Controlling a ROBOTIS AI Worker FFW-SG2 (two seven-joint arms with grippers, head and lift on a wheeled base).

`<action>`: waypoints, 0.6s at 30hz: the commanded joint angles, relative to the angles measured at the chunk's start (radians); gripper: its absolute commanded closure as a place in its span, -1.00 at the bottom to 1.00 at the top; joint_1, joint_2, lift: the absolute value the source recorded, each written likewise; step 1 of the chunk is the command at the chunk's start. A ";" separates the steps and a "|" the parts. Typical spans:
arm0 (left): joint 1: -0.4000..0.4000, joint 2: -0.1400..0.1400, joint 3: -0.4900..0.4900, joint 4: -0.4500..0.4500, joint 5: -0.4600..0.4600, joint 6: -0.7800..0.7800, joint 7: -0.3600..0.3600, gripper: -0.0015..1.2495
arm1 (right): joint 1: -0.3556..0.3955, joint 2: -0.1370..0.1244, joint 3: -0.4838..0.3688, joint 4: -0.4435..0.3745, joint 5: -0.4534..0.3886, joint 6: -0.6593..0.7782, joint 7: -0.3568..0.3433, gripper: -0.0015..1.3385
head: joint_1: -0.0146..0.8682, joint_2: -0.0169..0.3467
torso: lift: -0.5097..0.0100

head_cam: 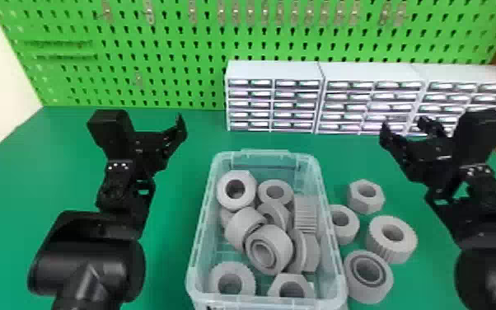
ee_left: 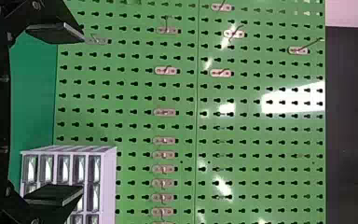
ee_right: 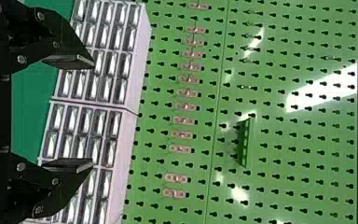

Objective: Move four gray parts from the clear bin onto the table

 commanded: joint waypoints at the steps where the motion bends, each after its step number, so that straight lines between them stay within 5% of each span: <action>1: 0.000 0.000 0.002 0.000 0.000 0.001 0.000 -0.77 | 0.001 0.000 -0.003 -0.001 -0.002 0.000 0.000 -0.23 | 0.60 -0.51 | 0.76; 18: 0.000 0.000 0.002 0.000 0.000 0.001 0.000 -0.77 | -0.001 0.002 -0.005 -0.001 -0.004 0.000 0.000 -0.23 | 0.60 -0.51 | 0.76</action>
